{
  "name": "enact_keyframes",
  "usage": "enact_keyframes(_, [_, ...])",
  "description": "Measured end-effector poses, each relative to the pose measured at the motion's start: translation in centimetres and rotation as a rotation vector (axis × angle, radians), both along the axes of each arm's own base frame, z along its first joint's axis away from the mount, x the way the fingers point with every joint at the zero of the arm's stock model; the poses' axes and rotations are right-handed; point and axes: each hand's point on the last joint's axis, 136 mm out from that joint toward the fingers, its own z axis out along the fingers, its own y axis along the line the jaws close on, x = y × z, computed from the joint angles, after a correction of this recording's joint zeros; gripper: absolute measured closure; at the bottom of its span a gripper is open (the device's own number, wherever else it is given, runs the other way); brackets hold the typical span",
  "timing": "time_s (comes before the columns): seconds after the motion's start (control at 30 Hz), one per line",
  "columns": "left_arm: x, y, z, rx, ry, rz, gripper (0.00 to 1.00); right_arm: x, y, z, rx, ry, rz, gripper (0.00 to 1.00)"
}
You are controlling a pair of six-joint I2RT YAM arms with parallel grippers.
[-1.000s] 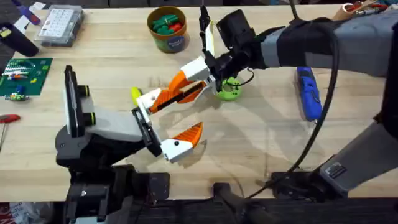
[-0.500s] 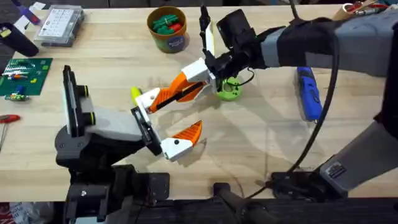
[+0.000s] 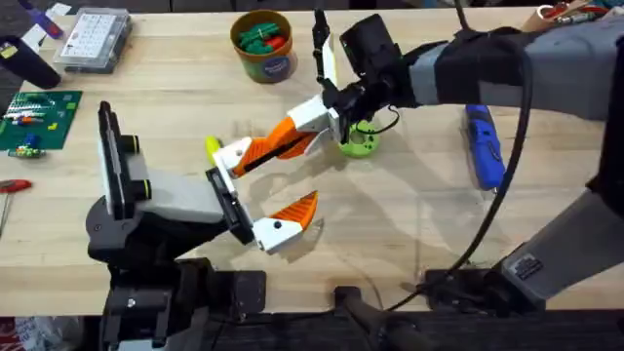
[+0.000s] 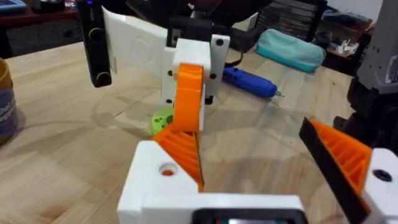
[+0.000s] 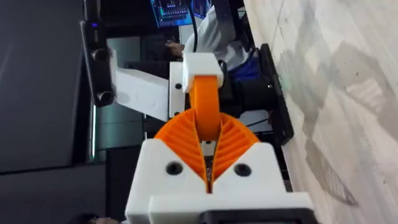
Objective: Pick up the gripper from the table and insert it into the empty holder that is missing its gripper. Then pick up a screw, insert it into the mounting hole, and use the screwdriver to tighten it. Finally, clean up the table by picking up the vegetable and placing it into the bucket.
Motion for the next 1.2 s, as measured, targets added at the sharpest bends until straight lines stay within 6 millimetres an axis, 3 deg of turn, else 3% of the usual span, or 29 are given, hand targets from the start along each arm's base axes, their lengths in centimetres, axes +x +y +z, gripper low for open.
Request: enact_keyframes(1.2, [0.28, 0.26, -0.04, 0.011, -0.016, 0.019, 0.012, 0.49, 0.63, -0.08, -0.010, -0.032, -0.015, 0.996])
